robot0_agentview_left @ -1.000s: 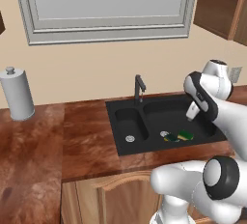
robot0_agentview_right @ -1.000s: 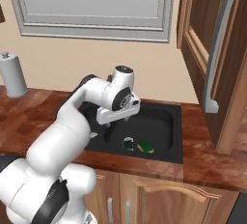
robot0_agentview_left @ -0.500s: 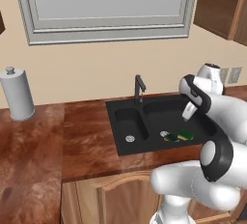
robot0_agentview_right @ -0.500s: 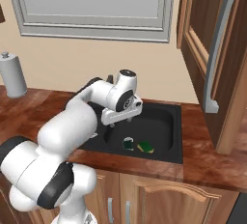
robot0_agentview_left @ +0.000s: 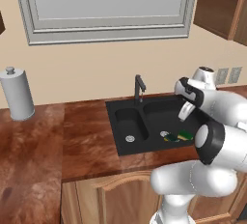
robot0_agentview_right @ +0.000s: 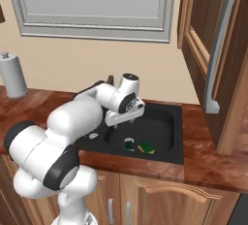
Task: Pick up the sponge and sponge from the sink, and place them back in the cabinet, and close the cabinet doors.
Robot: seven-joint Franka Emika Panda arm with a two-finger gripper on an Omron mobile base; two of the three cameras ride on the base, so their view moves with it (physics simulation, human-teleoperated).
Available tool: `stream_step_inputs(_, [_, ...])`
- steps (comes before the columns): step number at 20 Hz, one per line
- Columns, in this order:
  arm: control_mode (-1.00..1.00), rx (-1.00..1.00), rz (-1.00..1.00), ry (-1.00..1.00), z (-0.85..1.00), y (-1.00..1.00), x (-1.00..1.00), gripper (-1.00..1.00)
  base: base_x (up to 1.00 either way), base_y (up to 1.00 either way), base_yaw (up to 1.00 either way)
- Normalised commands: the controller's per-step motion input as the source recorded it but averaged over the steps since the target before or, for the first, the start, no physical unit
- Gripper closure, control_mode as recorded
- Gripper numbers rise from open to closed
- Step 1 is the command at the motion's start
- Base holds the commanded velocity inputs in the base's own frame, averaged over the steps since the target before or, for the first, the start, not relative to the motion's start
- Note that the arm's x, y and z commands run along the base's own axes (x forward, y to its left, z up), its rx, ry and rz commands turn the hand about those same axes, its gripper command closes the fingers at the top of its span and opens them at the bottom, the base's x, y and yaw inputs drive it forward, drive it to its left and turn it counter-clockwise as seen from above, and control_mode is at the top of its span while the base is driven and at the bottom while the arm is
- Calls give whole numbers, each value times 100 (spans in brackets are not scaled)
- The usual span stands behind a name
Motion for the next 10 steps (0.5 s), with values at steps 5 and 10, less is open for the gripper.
stream_step_inputs(5, [-100, 0, 0, 4, -21, -1, 27, -100, 0, 0, 0])
stream_step_inputs(10, [-100, 0, 0, 4, -22, -3, 23, -100, 0, 0, 0])
